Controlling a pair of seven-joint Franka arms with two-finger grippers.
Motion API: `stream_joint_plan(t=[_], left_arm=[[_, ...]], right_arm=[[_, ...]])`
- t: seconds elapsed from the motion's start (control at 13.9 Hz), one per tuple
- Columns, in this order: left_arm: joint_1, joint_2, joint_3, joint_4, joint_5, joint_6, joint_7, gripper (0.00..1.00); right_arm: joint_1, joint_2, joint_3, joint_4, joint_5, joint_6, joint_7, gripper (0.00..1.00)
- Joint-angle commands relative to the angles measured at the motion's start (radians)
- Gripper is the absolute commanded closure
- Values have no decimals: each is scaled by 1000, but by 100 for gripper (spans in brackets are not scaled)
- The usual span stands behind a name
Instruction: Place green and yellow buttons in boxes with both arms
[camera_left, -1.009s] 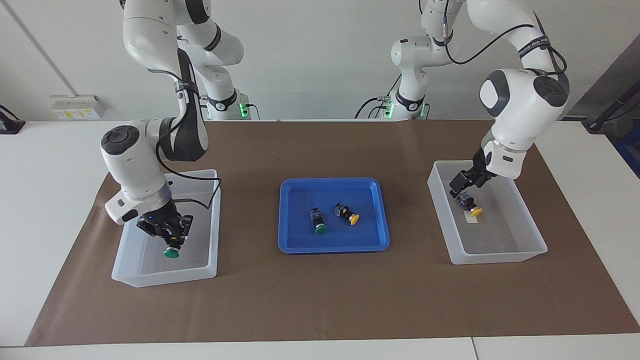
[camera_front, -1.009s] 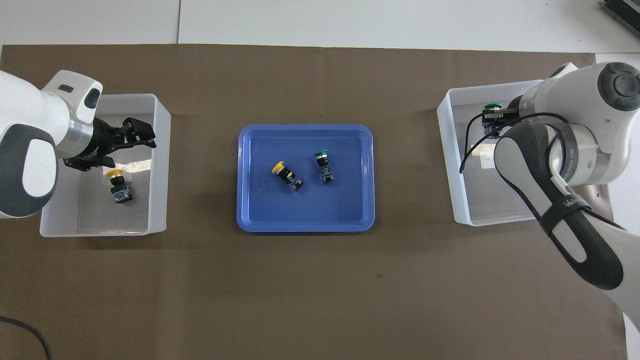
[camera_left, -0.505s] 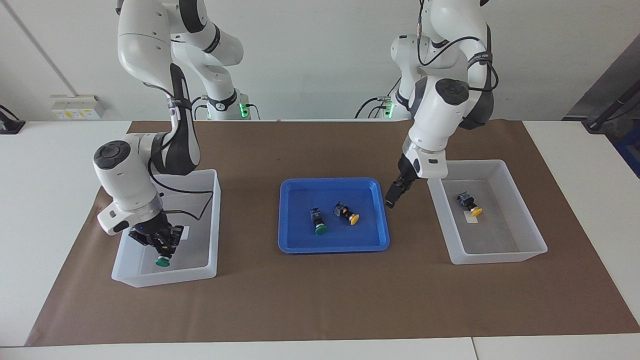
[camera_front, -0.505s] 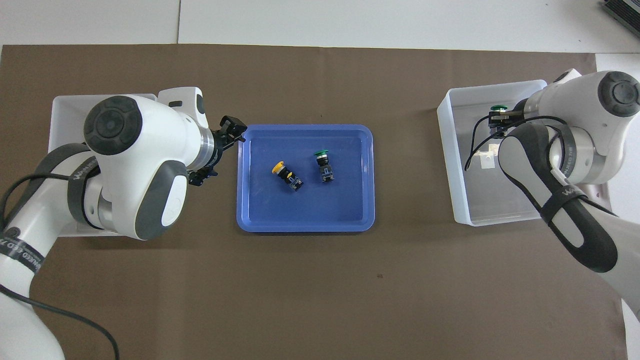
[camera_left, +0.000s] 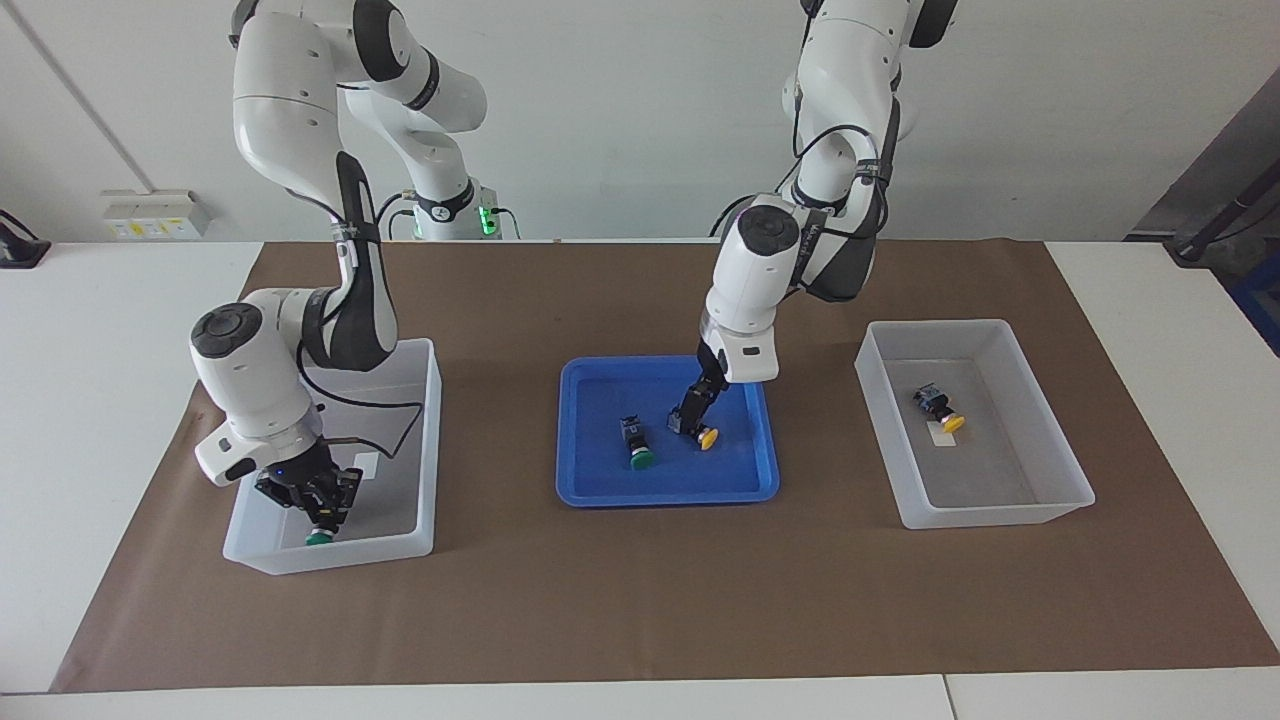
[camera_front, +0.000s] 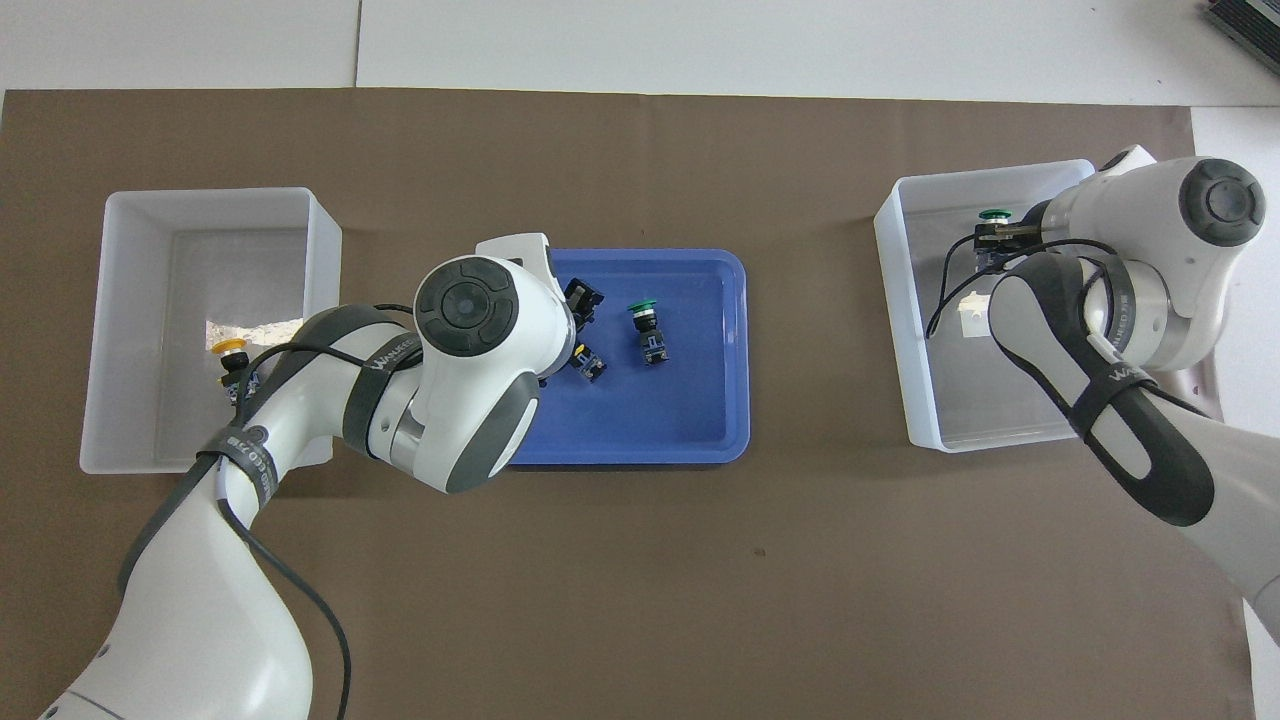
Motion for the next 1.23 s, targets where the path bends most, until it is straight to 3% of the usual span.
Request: stream_joint_plan(t=[0.0, 0.07, 0.22, 0.36, 0.43, 0.5, 0.58, 0.65, 0.94, 1.15], left_arm=[[-43, 46, 18, 33, 38, 2, -31, 0], [-56, 54, 18, 30, 38, 4, -31, 0], [-57, 56, 18, 21, 39, 5, -29, 0], [-71, 54, 18, -13, 45, 18, -29, 12], [-74, 53, 18, -20, 47, 18, -29, 22], [-74, 53, 18, -21, 47, 16, -28, 45], [-74, 51, 18, -21, 48, 12, -20, 83], [-74, 51, 18, -18, 70, 1, -10, 100], [-41, 30, 21, 45, 98, -146, 101, 100], [83, -106, 15, 36, 64, -229, 212, 100]], right_arm=[[14, -14, 10, 2, -10, 2, -5, 7], [17, -30, 10, -1, -10, -4, -5, 1], [16, -79, 10, -4, -10, -55, -8, 0], [16, -150, 11, -4, -5, -157, -5, 0], [17, -181, 13, -6, 1, -196, -3, 0], [20, -210, 16, -8, 4, -227, 3, 0], [22, -233, 19, -8, 4, -263, 14, 0], [23, -245, 20, -9, 4, -293, 32, 0], [126, -250, 28, -14, 4, -284, 112, 0], [221, -219, 28, -17, 4, -195, 225, 0]])
